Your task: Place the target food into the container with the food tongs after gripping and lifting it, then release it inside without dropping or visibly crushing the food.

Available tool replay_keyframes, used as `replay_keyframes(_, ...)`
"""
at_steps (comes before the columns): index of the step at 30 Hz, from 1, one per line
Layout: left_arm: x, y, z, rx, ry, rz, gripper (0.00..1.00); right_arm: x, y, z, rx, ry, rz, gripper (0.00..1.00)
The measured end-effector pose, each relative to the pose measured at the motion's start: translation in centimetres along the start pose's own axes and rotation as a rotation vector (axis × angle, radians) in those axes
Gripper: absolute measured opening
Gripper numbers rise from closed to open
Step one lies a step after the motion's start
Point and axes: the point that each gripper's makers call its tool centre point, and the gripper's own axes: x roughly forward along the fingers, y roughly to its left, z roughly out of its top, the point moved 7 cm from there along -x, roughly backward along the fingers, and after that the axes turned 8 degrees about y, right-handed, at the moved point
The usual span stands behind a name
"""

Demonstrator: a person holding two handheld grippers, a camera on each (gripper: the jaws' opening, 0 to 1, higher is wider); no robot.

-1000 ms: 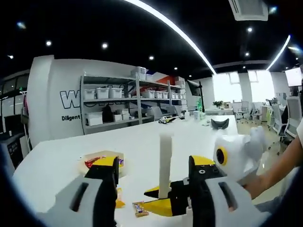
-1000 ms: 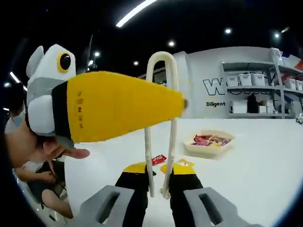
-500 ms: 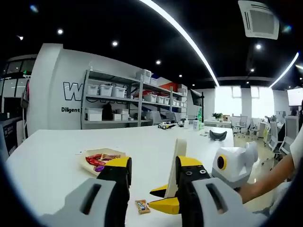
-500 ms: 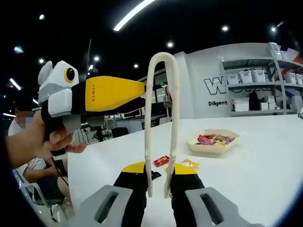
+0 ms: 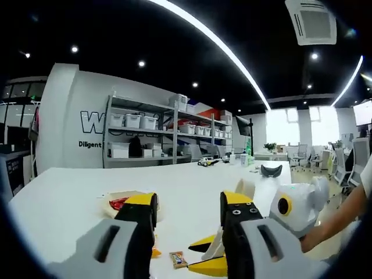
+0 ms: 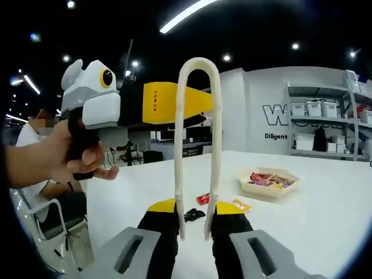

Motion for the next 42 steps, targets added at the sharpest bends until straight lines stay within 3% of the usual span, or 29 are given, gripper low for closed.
replay_keyframes(10, 0.4, -1.4, -0.5, 0.014, 0.024, -0.047, 0.52, 0.0, 0.1, 0.1, 0.009, 0.026, 0.005, 0.17)
replay_keyframes(11, 0.3, -1.2, -0.5, 0.05, 0.026, -0.016, 0.54, 0.0, 0.1, 0.0, 0.027, 0.026, 0.007, 0.16)
replay_keyframes(13, -0.6, 0.0, -0.2, 0.082, -0.008, 0.104, 0.63, -0.1, -0.1, 0.0, 0.05, 0.004, 0.008, 0.15)
replay_keyframes(15, -1.3, 0.9, 0.0, 0.051, -0.048, 0.121, 0.69, -0.1, -0.3, -0.2, 0.055, 0.006, 0.008, 0.15)
replay_keyframes(18, -2.6, 2.6, -0.5, 0.021, -0.014, 0.136, 0.69, 0.2, -0.8, -0.4, 0.058, 0.017, 0.001, 0.15)
replay_keyframes(22, -4.7, 4.7, -1.9, -0.009, 0.004, 0.185, 0.72, 0.8, -2.0, -0.7, 0.09, 0.034, -0.006, 0.16)
replay_keyframes(29, -6.5, 6.5, -4.6, -0.035, 0.056, 0.233, 0.76, 1.4, -4.4, -1.0, 0.162, 0.059, -0.028, 0.16)
replay_keyframes(33, -6.6, 6.9, -6.1, -0.039, 0.084, 0.243, 0.81, 2.0, -5.0, -1.3, 0.141, 0.095, -0.04, 0.17)
replay_keyframes(38, -6.6, 7.4, -8.5, 0.049, 0.143, 0.273, 0.92, 2.5, -5.7, -1.5, 0.193, 0.127, -0.081, 0.15)
replay_keyframes(42, -6.7, 8.3, -10.2, 0.021, 0.148, 0.289, 0.93, 3.3, -5.7, -1.7, 0.212, 0.132, -0.101, 0.16)
